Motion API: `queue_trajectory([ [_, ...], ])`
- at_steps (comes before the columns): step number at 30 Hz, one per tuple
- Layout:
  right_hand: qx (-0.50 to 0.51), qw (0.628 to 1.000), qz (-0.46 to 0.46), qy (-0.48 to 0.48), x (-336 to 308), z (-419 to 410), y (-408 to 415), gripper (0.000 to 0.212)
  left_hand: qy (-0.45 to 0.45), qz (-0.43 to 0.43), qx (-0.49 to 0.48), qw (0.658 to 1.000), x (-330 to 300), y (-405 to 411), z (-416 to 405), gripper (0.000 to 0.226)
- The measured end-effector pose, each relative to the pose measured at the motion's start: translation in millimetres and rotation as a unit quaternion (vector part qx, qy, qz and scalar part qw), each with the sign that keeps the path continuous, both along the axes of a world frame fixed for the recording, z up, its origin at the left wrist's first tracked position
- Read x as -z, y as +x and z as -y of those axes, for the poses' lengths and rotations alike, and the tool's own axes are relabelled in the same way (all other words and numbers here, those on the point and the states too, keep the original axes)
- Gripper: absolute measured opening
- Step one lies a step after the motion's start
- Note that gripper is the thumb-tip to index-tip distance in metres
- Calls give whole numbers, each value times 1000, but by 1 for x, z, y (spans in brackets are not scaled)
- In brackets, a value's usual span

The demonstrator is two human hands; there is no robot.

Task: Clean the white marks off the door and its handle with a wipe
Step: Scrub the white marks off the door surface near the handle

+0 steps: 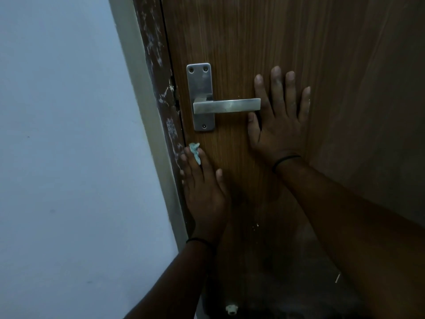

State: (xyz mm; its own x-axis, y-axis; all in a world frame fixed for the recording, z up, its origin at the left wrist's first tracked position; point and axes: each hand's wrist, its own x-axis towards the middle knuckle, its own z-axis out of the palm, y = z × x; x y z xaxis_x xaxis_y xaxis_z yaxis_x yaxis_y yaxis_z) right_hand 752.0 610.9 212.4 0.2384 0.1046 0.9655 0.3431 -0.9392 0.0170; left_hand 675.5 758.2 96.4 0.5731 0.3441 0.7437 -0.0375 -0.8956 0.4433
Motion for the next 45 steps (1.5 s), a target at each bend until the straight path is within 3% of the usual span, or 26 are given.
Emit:
queue_trajectory([
  [5, -5, 1000, -9, -2, 0, 2, -2, 62, 109, -52, 61, 991, 37, -16, 4, 60],
  [10, 0, 1000, -8, -5, -1, 1, -3, 62, 196, -32, 58, 978, 7, 12, 13, 59],
  [14, 5, 1000, -13, -2, -1, 2, -5, 61, 257, -66, 116, 957, 62, 0, 2, 58],
  [18, 5, 1000, -3, -5, 1, 1, -4, 61, 255, -97, 120, 954, 109, -20, -21, 56],
  [26, 1, 1000, -6, -7, 2, 2, 0, 62, 178, -17, 67, 982, 20, 1, -4, 57],
  [30, -7, 999, -30, -10, 2, 3, -4, 62, 210, -19, 93, 973, 14, -17, -9, 63],
  [33, -18, 998, -60, -25, 9, 8, -12, 61, 222, 45, 133, 965, -5, -31, -20, 58],
  [36, -82, 993, -83, -15, 20, 17, -27, 56, 119, 102, 193, 969, -27, -42, -25, 38],
  [39, -201, 971, -115, -58, 37, 23, -46, 51, -177, 67, 197, 962, -51, -52, -9, 27],
  [42, -266, 936, -178, -149, 45, 11, -74, 61, -445, 12, 198, 873, -70, -56, 2, 24],
  [45, -283, 919, -185, -202, 39, -10, -93, 67, -564, -15, 255, 785, -86, -64, 2, 22],
])
